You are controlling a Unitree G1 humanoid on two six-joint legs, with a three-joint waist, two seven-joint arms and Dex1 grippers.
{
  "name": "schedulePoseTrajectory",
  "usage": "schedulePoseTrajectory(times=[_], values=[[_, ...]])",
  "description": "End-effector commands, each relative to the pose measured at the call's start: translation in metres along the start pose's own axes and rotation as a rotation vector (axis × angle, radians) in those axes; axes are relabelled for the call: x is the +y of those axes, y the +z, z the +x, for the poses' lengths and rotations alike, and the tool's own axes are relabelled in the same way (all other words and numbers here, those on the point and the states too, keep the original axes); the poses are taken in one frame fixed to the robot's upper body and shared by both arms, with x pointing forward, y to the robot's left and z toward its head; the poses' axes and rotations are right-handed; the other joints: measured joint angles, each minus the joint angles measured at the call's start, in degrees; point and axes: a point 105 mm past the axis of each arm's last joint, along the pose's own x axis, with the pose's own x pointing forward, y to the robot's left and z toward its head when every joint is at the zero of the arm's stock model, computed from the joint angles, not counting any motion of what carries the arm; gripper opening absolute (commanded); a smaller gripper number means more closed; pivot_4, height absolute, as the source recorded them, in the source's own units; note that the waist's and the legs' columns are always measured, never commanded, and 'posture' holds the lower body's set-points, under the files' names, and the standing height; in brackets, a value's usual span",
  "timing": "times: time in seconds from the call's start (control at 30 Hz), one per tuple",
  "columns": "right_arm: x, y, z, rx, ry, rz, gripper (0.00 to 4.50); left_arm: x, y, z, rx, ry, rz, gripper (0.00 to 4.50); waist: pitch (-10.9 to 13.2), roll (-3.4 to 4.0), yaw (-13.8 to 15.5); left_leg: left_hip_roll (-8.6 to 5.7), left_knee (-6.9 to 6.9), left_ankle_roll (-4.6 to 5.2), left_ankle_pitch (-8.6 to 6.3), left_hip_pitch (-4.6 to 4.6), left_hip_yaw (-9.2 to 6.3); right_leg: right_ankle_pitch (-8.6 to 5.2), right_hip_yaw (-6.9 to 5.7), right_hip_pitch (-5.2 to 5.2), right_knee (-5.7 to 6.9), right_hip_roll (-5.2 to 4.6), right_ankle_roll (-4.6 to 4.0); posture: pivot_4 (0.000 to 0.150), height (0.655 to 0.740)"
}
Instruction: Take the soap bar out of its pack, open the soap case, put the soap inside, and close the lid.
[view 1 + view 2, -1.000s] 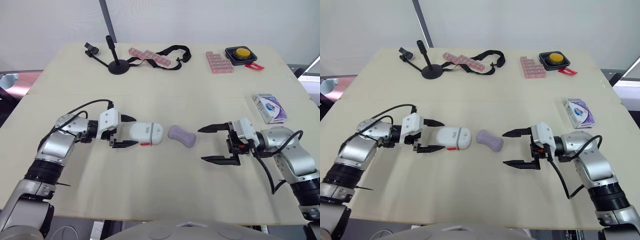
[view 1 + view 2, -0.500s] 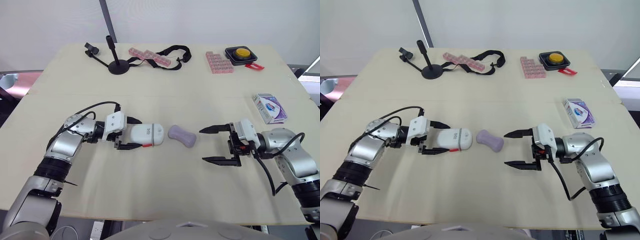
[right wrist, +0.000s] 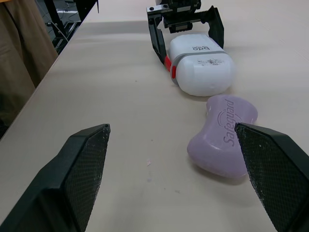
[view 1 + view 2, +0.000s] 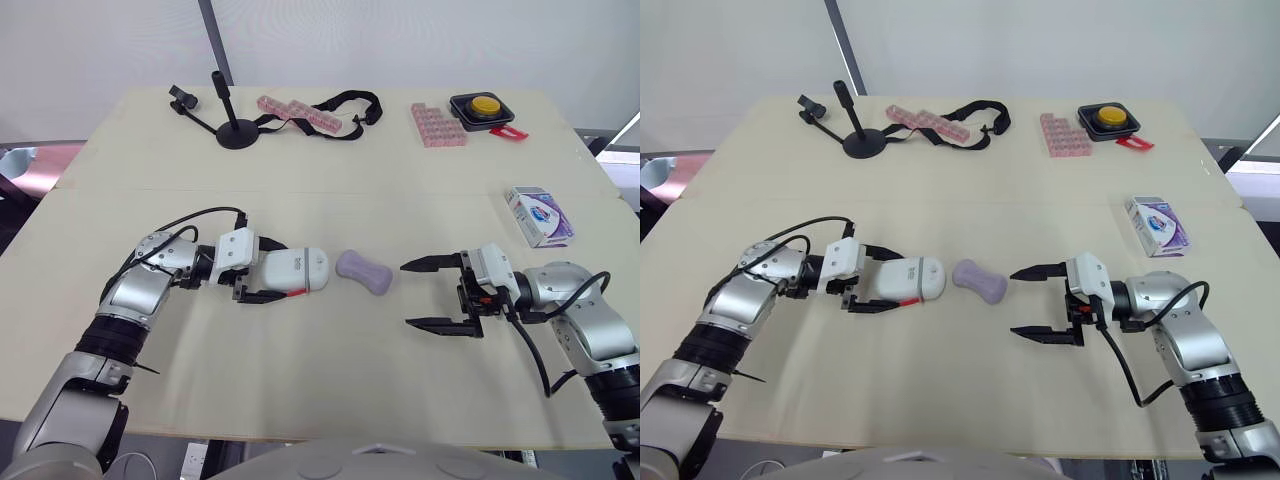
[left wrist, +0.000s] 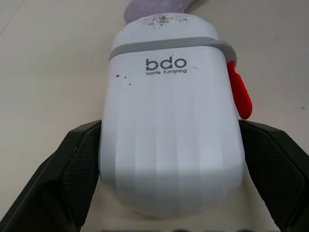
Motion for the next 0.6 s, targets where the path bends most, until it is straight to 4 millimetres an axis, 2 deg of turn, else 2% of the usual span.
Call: schedulePoseTrajectory(times=[0.03,0.33,0.47,0.6], values=[[-0.003,0.005,-0.006,0.001,-0.02,-0.035,4.5,0.006,0.006,0.0,-0.006,0.021,0.043,3.48,0.0,0.0,0.05,0.0,0.0,0.0,0.0,0.0,0.0,0.0,0.0,0.0,0.0,0.0,0.0,0.15,0.716],[-0.007,0.008,-0.005,-0.021,-0.037,-0.018,4.5,0.006,0.006,-0.005,-0.004,0.033,0.063,3.48,0.0,0.0,0.01,0.0,0.01,0.0,0.0,0.0,0.0,0.0,0.0,0.0,0.01,-0.01,0.0,0.15,0.716],[-0.01,0.034,0.003,-0.097,-0.064,0.201,4.5,0.005,0.021,-0.028,-0.077,0.097,0.105,3.48,0.02,0.01,-0.24,0.01,0.01,0.0,0.0,0.0,0.0,0.0,0.02,0.0,0.0,0.03,0.0,0.15,0.716],[-0.011,0.047,0.015,-0.075,-0.08,0.391,4.5,-0.004,0.038,-0.038,-0.128,0.125,0.173,3.48,0.01,0.0,0.24,0.08,-0.02,-0.02,0.01,0.08,-0.01,0.0,0.01,0.0,0.01,0.08,0.0,0.15,0.716]])
